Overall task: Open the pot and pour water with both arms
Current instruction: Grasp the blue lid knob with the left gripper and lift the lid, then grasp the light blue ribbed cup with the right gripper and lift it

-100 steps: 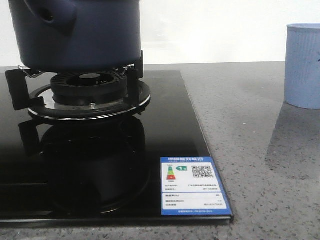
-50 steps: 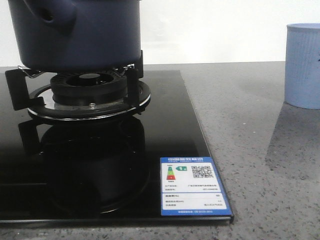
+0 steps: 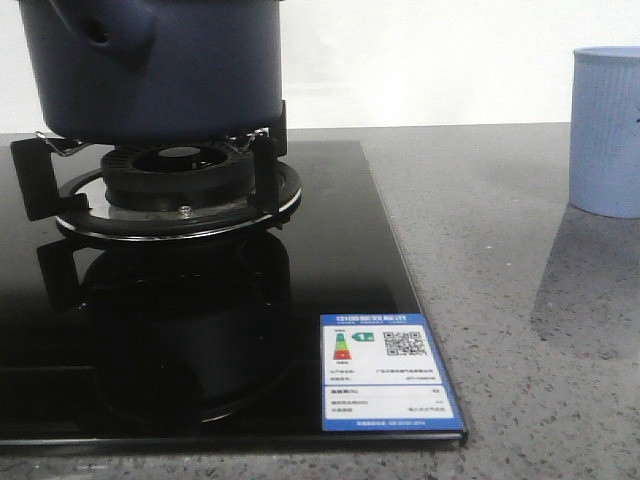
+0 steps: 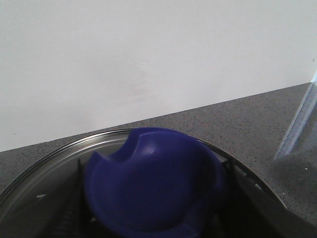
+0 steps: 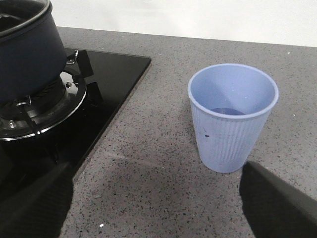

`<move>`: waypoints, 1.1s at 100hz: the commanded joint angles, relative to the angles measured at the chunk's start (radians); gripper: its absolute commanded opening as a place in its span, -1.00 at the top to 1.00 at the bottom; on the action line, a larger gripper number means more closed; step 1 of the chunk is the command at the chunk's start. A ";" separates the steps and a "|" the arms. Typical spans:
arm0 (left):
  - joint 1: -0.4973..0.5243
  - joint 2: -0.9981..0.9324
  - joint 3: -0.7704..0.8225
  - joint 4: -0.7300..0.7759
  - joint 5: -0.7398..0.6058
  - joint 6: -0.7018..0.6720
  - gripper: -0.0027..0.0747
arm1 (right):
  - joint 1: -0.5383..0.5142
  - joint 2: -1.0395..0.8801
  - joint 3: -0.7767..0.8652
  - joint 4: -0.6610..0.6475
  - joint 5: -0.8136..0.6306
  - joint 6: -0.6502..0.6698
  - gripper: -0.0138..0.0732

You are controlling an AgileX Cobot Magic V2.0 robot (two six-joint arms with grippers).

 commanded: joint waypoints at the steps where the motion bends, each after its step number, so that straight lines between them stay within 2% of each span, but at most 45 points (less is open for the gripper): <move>1: -0.003 -0.023 -0.037 0.012 -0.073 -0.001 -0.02 | 0.003 0.010 -0.035 0.008 -0.062 -0.012 -0.74; 31: -0.003 -0.091 -0.039 0.019 -0.081 -0.001 -0.04 | 0.003 0.010 -0.029 0.008 -0.056 -0.012 -0.74; 51: 0.036 -0.192 -0.039 0.033 -0.089 -0.001 -0.04 | 0.003 0.010 0.048 0.008 -0.096 -0.012 -0.74; 83: 0.176 -0.339 -0.039 0.041 -0.033 -0.001 -0.04 | 0.003 0.045 0.177 0.035 -0.397 -0.012 -0.74; 110: 0.276 -0.416 -0.039 0.061 0.027 -0.001 -0.04 | 0.003 0.262 0.190 0.013 -0.580 -0.012 -0.74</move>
